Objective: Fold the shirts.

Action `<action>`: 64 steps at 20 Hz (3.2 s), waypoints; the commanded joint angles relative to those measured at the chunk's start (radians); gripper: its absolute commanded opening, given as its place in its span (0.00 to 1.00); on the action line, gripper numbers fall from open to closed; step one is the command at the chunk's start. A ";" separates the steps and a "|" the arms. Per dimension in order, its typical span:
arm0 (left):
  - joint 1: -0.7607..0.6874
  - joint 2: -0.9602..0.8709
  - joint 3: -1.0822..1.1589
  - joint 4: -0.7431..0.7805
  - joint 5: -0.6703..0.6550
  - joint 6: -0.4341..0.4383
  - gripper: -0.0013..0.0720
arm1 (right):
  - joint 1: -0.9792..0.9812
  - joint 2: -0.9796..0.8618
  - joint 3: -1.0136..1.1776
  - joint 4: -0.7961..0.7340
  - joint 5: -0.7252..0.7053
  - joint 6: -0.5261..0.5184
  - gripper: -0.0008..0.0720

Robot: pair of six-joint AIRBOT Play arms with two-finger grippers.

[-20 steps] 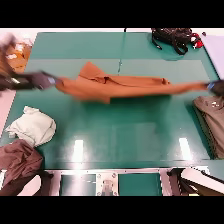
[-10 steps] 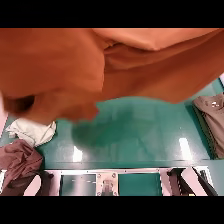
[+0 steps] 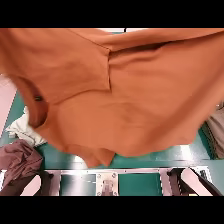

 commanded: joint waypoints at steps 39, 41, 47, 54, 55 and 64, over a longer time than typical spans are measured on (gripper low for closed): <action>-0.149 -0.866 0.026 0.304 -0.022 -0.048 0.05 | 0.167 -0.974 0.174 -0.406 0.198 0.163 0.03; -0.149 -0.872 0.026 0.304 -0.032 -0.074 0.05 | 0.167 -0.974 0.158 -0.406 0.200 0.163 0.03; -0.162 -0.884 0.028 0.301 -0.177 -0.155 0.85 | 0.150 -0.970 0.179 -0.406 0.325 0.201 0.33; -0.114 -0.857 0.055 0.346 -0.486 -0.280 0.74 | 0.053 -0.957 0.173 -0.431 0.566 0.280 0.65; -0.117 -0.830 0.044 0.371 -0.502 -0.279 0.56 | 0.040 -0.932 0.141 -0.436 0.550 0.286 0.67; -0.124 -0.154 -0.728 0.457 -0.171 -0.288 0.55 | -0.086 -0.264 -0.642 -0.475 0.114 0.256 0.67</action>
